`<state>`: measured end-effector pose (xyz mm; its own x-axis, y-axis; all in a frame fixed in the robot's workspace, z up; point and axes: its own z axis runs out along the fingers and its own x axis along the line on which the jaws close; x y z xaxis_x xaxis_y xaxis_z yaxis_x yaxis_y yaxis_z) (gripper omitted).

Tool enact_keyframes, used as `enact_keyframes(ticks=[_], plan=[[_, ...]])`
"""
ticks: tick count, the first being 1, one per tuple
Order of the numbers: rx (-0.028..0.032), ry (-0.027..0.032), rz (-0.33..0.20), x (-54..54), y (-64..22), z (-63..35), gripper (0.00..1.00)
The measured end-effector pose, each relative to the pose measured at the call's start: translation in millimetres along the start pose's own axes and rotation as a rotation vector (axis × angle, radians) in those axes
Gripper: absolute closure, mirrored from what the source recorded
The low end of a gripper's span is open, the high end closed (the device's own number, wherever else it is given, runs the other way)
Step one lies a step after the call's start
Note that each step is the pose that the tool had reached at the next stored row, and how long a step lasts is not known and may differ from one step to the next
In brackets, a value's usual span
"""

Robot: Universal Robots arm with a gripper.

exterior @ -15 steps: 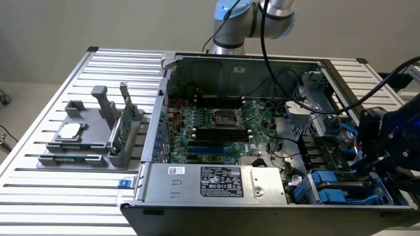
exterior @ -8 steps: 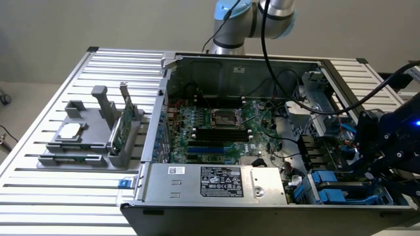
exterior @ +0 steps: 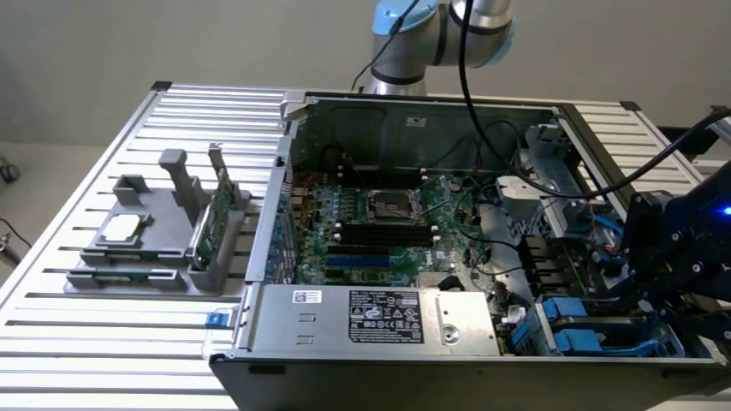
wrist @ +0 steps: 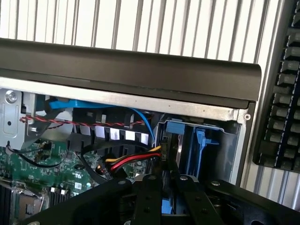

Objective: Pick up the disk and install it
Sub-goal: 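Insert the first disk wire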

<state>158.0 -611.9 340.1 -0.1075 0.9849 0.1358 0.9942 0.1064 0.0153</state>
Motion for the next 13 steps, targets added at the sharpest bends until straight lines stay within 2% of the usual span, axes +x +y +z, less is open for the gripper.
enact_keyframes(ticks=[2,4,9,13], plan=[[-0.0003,-0.0055,0.008,0.3,0.1,0.0,0.83],[0.0006,-0.0143,0.009,0.3,0.2,0.2,0.83],[0.0028,-0.0154,0.021,1.5,0.3,0.4,0.83],[0.0123,-0.0145,0.039,1.8,0.3,0.4,0.83]])
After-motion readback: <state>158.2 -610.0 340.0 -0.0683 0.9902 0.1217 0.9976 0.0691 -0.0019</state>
